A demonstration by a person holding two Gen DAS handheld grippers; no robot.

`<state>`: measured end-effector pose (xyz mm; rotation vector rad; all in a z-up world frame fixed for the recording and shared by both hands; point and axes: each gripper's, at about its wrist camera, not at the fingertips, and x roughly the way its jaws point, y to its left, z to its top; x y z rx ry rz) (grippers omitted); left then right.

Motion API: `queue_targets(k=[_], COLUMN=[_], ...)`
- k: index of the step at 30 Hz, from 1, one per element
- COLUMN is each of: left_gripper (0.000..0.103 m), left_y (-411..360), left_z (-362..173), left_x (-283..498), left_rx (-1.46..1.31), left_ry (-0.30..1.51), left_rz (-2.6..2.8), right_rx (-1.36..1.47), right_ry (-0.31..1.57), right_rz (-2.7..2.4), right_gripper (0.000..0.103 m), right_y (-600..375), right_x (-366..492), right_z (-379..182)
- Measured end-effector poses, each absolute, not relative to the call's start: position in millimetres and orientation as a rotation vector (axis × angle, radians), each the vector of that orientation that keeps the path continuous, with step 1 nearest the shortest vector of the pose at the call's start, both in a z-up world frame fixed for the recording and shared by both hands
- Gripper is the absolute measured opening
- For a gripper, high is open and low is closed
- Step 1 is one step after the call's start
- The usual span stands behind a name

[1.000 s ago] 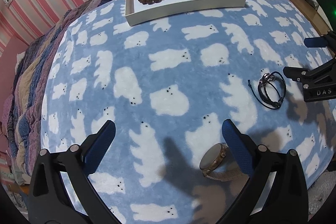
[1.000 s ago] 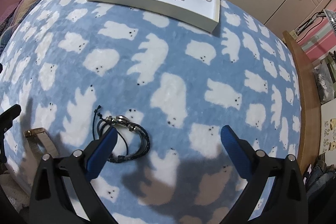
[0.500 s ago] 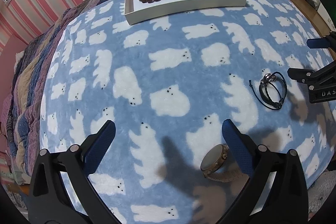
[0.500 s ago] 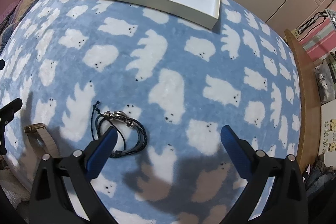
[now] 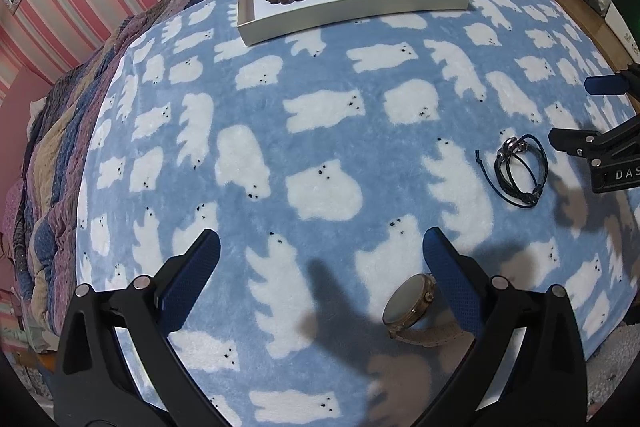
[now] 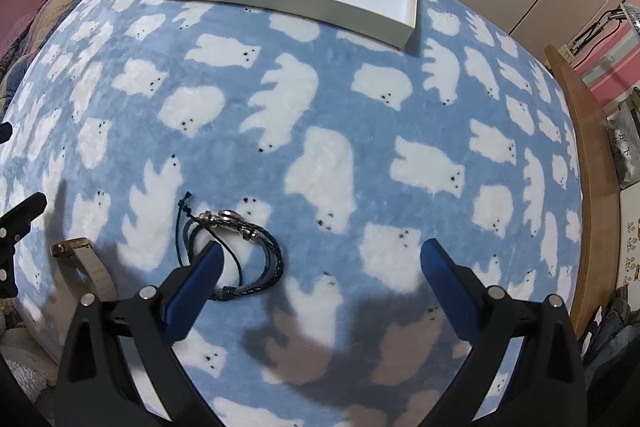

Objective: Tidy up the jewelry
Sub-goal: 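Move left tool to the white-strap watch while right tool approaches the black leather cord bracelet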

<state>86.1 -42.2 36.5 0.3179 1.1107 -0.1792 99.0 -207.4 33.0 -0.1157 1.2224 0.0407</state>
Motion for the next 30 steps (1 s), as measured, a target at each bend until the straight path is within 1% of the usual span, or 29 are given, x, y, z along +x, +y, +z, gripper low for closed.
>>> queue_targets(k=[18, 25, 27, 29, 30], left_gripper=[0.1, 0.1, 0.099, 0.097, 0.094], left_y=[-36, -34, -33, -33, -34], left_z=[40, 43, 41, 38, 35], left_x=[76, 62, 57, 53, 51], left_rx=[0.314, 0.323, 0.32, 0.318, 0.316], left_ry=[1.124, 1.103, 1.11, 1.121, 1.133], left_rz=[-0.222, -0.246, -0.26, -0.276, -0.292], right_rx=[-0.13, -0.129, -0.128, -0.122, -0.12], right_ry=[1.215, 1.208, 1.21, 1.222, 1.229], right_rz=[0.05, 0.05, 0.053, 0.063, 0.068], right_gripper=[0.098, 0.098, 0.094, 0.084, 0.084], right_y=[-203, -203, -203, -202, -201], right_x=[95, 91, 90, 90, 90], right_z=[37, 35, 35, 31, 29])
